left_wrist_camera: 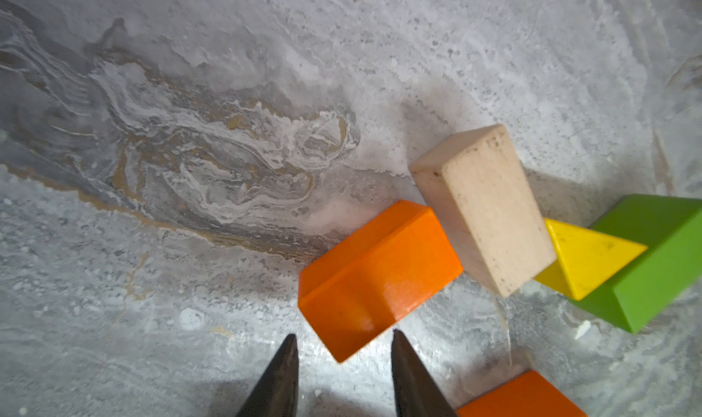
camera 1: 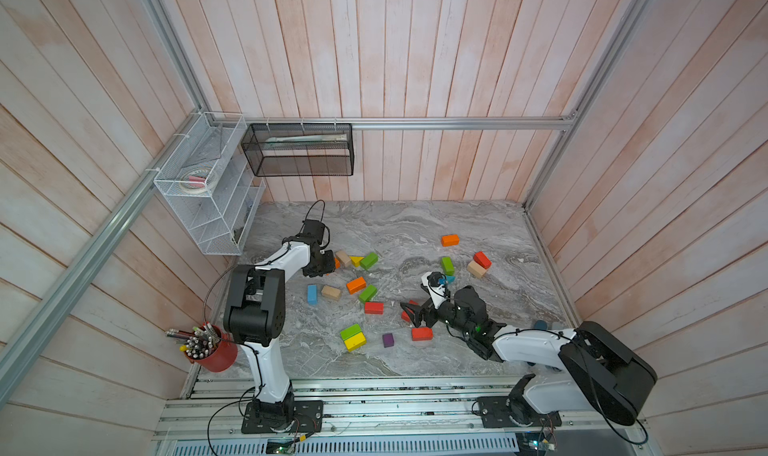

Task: Assemble a heart with building blocks
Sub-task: Assemble the building block at the center of the board.

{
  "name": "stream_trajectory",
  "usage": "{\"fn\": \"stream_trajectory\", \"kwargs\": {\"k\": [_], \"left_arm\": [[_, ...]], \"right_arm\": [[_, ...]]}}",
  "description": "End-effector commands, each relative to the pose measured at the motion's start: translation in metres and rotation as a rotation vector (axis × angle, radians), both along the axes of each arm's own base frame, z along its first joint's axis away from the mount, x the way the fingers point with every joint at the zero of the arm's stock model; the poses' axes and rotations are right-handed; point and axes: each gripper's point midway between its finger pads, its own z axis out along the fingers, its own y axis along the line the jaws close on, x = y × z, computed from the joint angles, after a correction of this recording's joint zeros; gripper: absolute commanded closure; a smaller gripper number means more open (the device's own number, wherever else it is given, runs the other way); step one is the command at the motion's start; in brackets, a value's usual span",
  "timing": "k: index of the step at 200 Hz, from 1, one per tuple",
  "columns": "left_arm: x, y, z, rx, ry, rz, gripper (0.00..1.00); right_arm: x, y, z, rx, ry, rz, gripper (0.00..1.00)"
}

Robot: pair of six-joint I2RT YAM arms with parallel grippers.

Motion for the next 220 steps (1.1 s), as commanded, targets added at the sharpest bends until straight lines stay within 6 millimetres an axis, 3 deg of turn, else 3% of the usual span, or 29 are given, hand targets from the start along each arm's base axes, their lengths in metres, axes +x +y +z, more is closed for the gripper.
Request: {"fn": "stream_trajectory", "kwargs": {"k": [1, 81, 220], "left_arm": [[0.003, -0.002, -0.001, 0.007, 0.006, -0.029, 0.58], [0.001, -0.013, -0.005, -0.002, 0.01, -0.086, 0.55], [0.015, -0.007, -0.005, 0.024, 0.008, -0.036, 0.54]], "right_arm": [[0.003, -0.002, 0.001, 0.003, -0.001, -0.016, 0.02], [0.003, -0.002, 0.0, 0.002, 0.001, -0.015, 0.02], [0.004, -0.003, 0.001, 0.001, -0.001, -0.021, 0.02]]}}
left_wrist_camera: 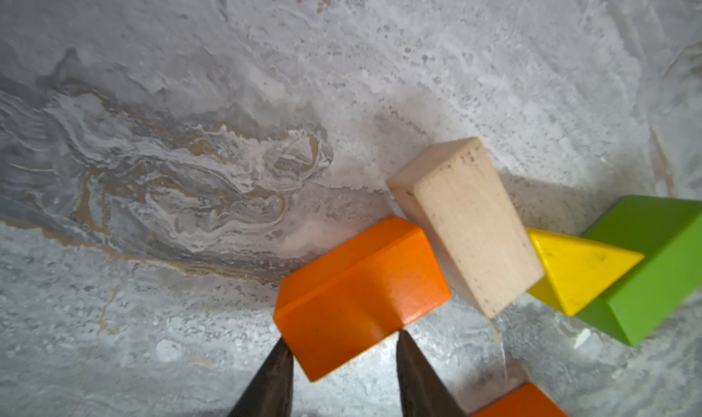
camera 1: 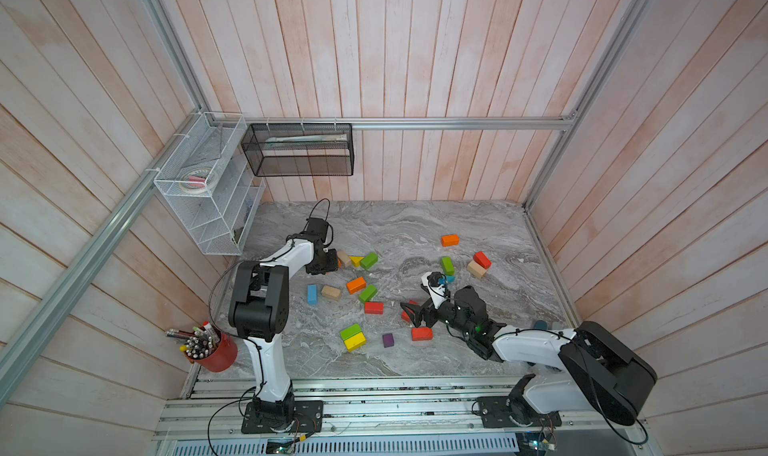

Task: Assemble a heart with building blocks
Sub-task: Assemble the building block at the center of the board.

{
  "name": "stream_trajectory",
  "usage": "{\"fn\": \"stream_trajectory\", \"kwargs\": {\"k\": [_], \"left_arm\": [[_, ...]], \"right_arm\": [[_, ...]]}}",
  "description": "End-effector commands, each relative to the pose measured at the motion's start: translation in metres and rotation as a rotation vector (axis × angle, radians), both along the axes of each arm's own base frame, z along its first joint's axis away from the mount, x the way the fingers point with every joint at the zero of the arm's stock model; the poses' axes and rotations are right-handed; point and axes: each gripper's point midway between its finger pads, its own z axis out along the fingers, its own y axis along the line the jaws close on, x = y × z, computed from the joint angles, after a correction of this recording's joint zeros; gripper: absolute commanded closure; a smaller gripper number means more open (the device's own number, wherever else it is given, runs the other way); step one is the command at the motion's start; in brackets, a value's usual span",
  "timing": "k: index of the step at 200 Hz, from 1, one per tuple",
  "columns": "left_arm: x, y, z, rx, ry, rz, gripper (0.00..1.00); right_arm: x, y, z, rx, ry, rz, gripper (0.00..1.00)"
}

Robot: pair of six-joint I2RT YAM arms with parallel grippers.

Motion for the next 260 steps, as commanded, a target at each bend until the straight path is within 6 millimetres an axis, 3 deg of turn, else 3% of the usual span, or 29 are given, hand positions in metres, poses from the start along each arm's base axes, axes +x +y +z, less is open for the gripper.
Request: {"fn": "stream_trajectory", "kwargs": {"k": [1, 260], "left_arm": [[0.005, 0.001, -0.003, 0.01, 0.007, 0.008, 0.54], [0.016, 0.008, -0.005, 0.011, 0.002, 0.044, 0.49]], "right_arm": [[0.004, -0.003, 0.001, 0.002, -0.001, -0.02, 0.02], [0.004, -0.003, 0.0, 0.002, 0.003, -0.019, 0.02]]}}
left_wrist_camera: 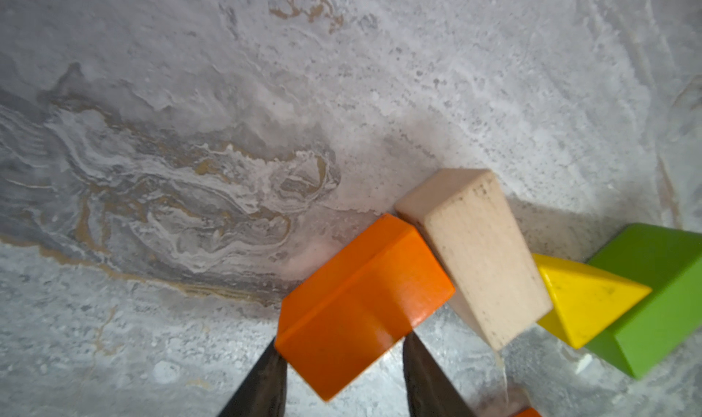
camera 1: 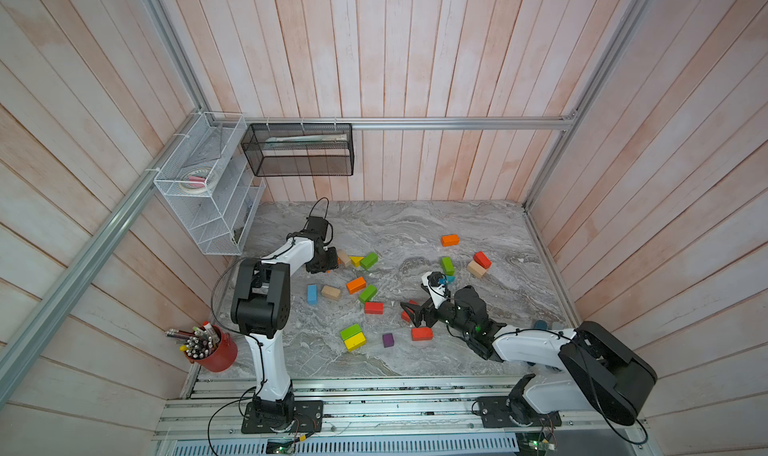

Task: Assemble a heart with building blocks
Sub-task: Assemble the building block at the center of the board.

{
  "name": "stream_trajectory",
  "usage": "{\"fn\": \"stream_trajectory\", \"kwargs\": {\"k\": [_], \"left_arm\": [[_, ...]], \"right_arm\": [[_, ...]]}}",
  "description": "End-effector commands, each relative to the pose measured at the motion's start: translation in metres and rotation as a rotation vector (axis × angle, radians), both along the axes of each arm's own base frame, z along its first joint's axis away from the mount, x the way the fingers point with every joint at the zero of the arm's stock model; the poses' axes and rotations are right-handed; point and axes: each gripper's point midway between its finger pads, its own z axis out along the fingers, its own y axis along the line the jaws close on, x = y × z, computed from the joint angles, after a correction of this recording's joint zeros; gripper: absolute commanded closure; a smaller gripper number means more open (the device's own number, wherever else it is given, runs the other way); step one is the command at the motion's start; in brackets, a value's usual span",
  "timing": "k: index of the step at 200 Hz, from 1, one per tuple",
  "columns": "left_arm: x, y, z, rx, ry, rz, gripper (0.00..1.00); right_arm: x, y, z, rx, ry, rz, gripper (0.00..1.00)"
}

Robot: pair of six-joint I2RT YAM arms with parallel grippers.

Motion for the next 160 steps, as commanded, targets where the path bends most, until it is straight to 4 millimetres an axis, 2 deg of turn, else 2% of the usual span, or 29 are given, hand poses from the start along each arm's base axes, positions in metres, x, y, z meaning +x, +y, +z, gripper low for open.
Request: {"fn": "stream_trajectory", "kwargs": {"k": [1, 94, 160], "left_arm": [[0.007, 0.005, -0.001, 0.018, 0.0, 0.014, 0.49], [0.004, 0.008, 0.0, 0.033, 0.006, 0.008, 0.49], [-0.01, 0.01, 0.033, 0.006, -0.048, -0.012, 0.43]], "right_arm": [[0.003, -0.003, 0.0, 0.001, 0.004, -0.017, 0.02], [0.003, -0.002, -0.001, 0.001, 0.004, -0.015, 0.02], [0.007, 0.006, 0.002, -0.009, 0.021, 0.007, 0.03]]}}
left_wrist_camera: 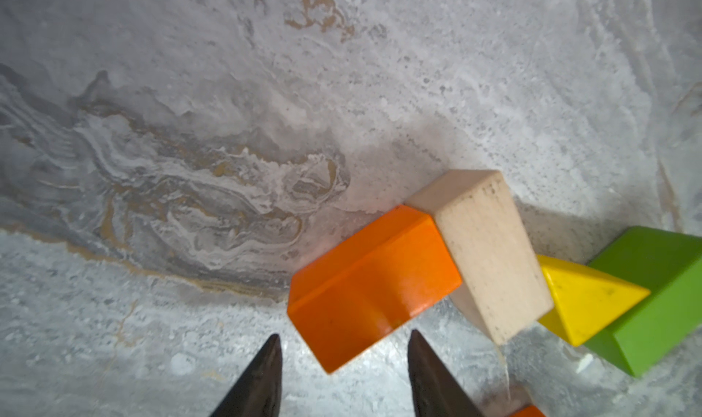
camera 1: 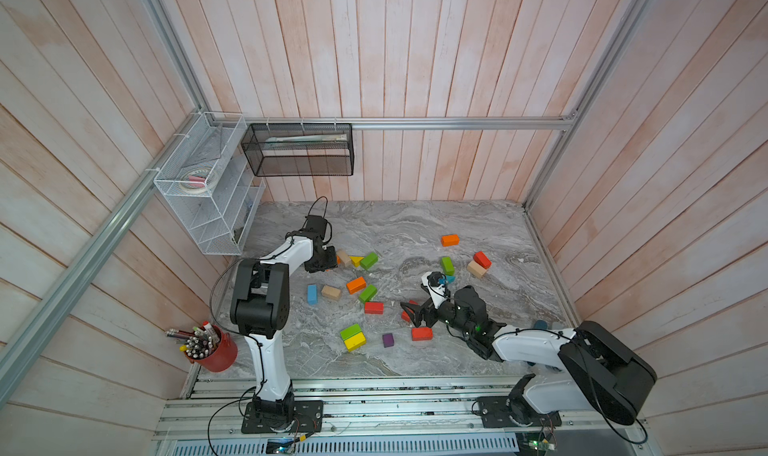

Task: Assemble a heart with building blocks
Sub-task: Assemble the building block at the center of the board, then pick up the building block from the center of the board.

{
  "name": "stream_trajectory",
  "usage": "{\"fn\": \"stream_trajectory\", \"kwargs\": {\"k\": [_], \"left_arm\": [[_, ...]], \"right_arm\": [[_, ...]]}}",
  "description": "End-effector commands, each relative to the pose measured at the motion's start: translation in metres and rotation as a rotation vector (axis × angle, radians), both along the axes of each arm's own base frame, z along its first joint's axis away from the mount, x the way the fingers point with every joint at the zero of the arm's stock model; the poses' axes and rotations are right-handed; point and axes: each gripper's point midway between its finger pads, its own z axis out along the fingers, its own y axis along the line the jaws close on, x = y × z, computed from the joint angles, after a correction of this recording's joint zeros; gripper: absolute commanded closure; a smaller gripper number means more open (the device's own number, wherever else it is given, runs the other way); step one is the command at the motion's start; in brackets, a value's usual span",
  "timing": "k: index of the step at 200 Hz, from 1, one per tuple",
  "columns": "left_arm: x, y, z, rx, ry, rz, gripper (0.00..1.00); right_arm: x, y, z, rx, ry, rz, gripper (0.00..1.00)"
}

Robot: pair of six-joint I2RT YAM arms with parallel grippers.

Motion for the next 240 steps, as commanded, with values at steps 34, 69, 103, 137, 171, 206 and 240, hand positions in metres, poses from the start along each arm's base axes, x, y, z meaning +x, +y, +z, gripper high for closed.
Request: {"fn": "stream_trajectory", "kwargs": {"k": [34, 69, 103, 137, 171, 206, 240], "left_arm": [[-0.009, -0.011, 0.055, -0.112, -0.125, -0.105, 0.35], [-0.013, -0.031, 0.095, -0.256, -0.235, -0.231, 0.23], [-0.019, -0.047, 0.136, -0.353, -0.359, -0.318, 0.0], [-0.03, -0.061, 0.181, -0.482, -0.49, -0.379, 0.0], [-0.042, -0.061, 0.207, -0.501, -0.552, -0.425, 0.0], [-0.044, -0.049, 0.209, -0.445, -0.58, -0.387, 0.0], [-0.045, -0.038, 0.217, -0.446, -0.622, -0.358, 0.0]], "right_arm": [[0.019, 0.012, 0.005, -0.033, 0.048, -0.016, 0.06], [0.033, 0.025, 0.005, -0.097, 0.094, -0.065, 0.07], [0.04, 0.036, 0.002, -0.183, 0.092, -0.056, 0.08], [0.046, 0.043, -0.003, -0.269, 0.112, -0.024, 0.11], [0.05, 0.052, -0.01, -0.338, 0.116, 0.025, 0.14], [0.055, 0.06, -0.027, -0.466, 0.132, 0.097, 0.17], [0.065, 0.067, -0.046, -0.538, 0.144, 0.115, 0.18]]}}
